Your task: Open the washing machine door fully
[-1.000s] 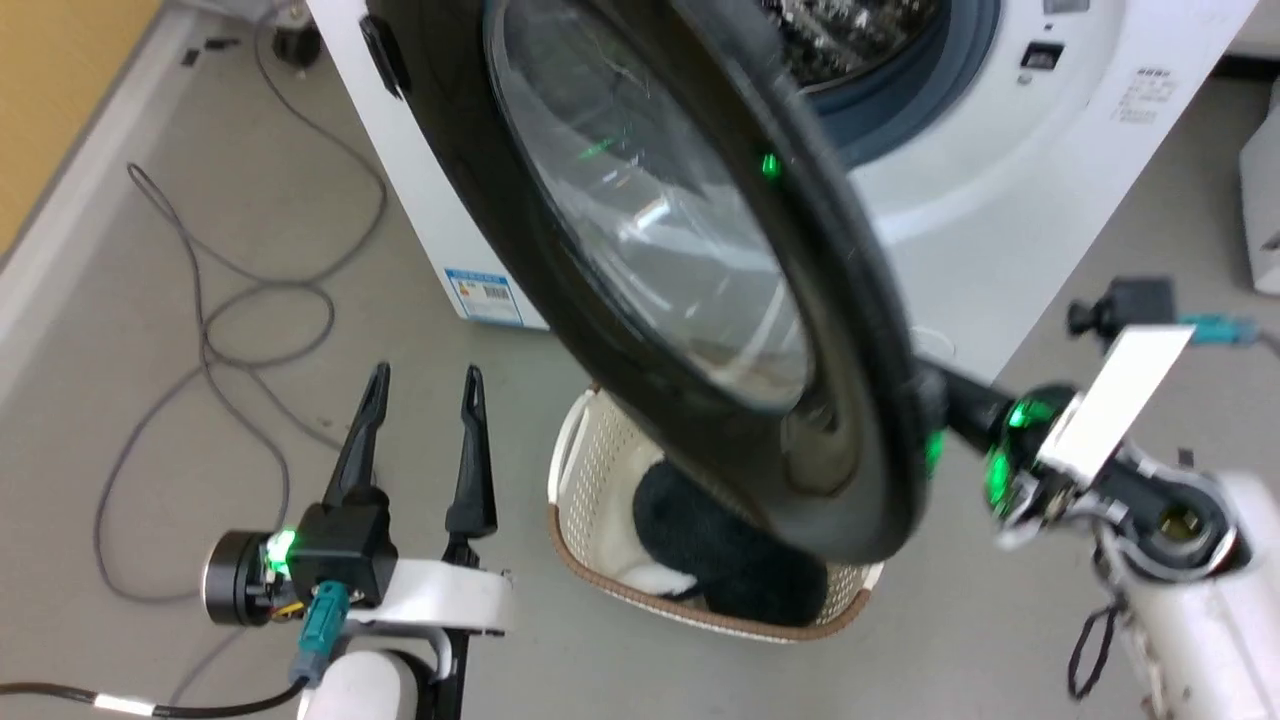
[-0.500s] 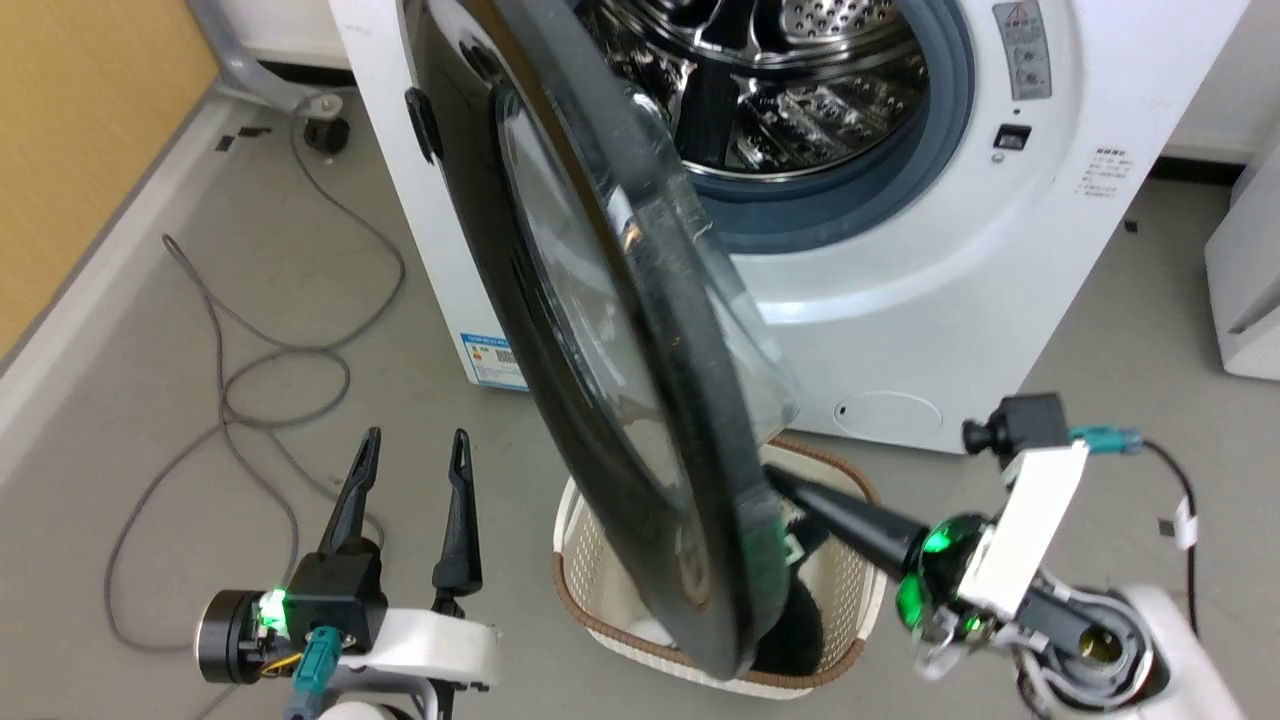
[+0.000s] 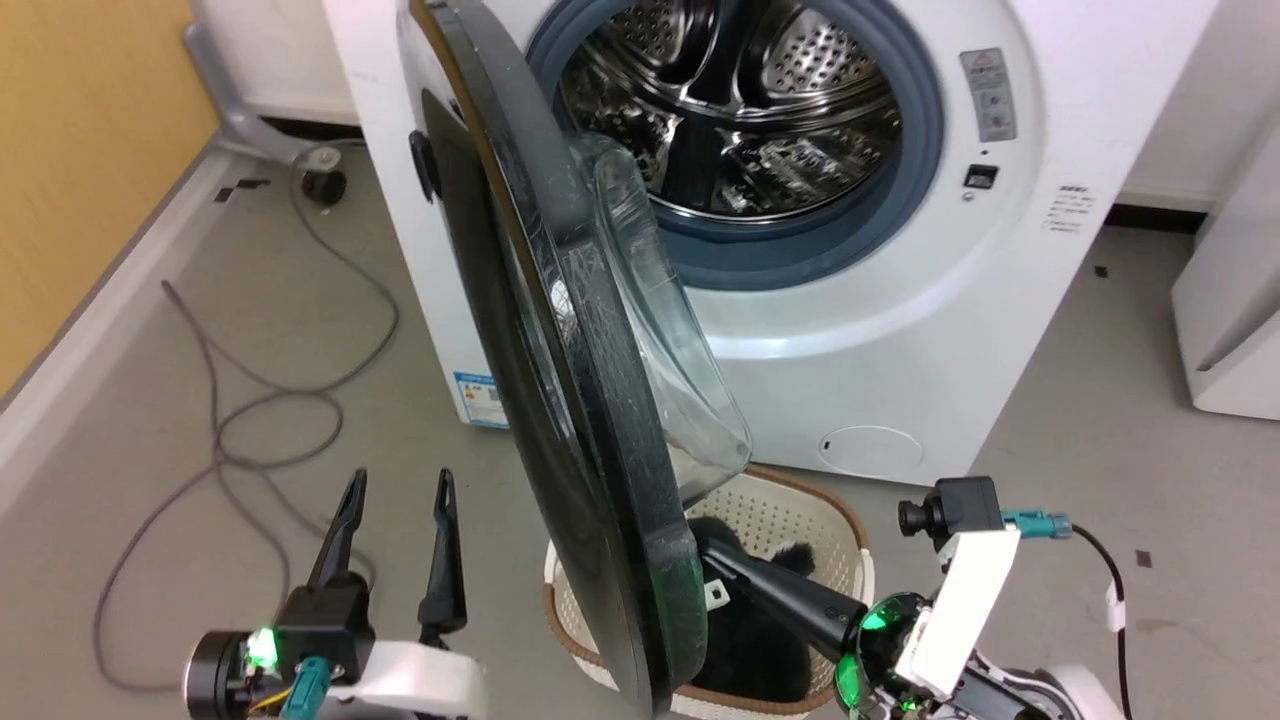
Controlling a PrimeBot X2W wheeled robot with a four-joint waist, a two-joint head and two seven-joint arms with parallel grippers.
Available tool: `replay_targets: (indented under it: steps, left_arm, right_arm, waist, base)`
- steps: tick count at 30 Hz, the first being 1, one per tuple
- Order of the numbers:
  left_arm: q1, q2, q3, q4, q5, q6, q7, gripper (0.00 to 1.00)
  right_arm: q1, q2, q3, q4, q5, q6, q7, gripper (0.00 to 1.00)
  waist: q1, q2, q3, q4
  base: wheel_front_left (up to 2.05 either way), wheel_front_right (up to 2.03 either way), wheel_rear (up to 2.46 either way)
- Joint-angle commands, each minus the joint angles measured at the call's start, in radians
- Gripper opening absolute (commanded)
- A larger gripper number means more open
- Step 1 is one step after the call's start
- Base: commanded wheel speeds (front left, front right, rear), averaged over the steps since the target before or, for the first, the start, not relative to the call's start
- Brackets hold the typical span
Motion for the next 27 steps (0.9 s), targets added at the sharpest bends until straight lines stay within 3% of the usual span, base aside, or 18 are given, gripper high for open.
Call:
replay_targets:
  steps: [1,11,19,23,25,27]
  left_arm:
    - [0.017,0.002,0.006,0.002,0.007,-0.005,-0.005,1.0]
    - [0.037,0.002,0.028,0.001,0.011,-0.01,-0.005,1.0]
    - [0.043,0.001,0.038,-0.004,0.008,-0.008,-0.005,1.0]
    - [0.05,0.001,0.045,-0.008,0.007,-0.005,-0.005,1.0]
    - [0.054,0.001,0.049,-0.01,0.007,-0.004,-0.005,1.0]
    - [0.056,0.001,0.051,-0.012,0.007,-0.003,-0.005,1.0]
  right_arm:
    - [0.014,0.008,0.005,-0.002,-0.011,0.001,-0.017,0.0]
    - [0.016,-0.006,-0.07,-0.053,-0.138,0.001,-0.288,0.0]
    - [0.028,-0.091,-0.07,-0.108,-0.333,0.001,-0.666,0.0]
    - [0.024,-0.198,-0.042,-0.076,-0.598,0.001,-0.888,0.0]
    - [0.026,-0.206,-0.056,-0.065,-0.712,0.001,-0.911,0.0]
    - [0.027,-0.184,-0.133,-0.083,-0.818,0.001,-0.914,0.0]
  waist:
    - [0.0002,0.0,-0.007,-0.01]
    - [0.0002,0.0,-0.028,-0.046]
    - [0.0002,0.0,-0.039,-0.074]
    - [0.0002,0.0,-0.044,-0.09]
    - [0.0002,0.0,-0.047,-0.099]
    - [0.0002,0.0,-0.048,-0.106]
  base:
    - [0.0,0.0,0.0]
    - [0.0,0.0,0.0]
    - [0.0,0.0,0.0]
    - [0.0,0.0,0.0]
    - [0.0,0.0,0.0]
    - [0.0,0.0,0.0]
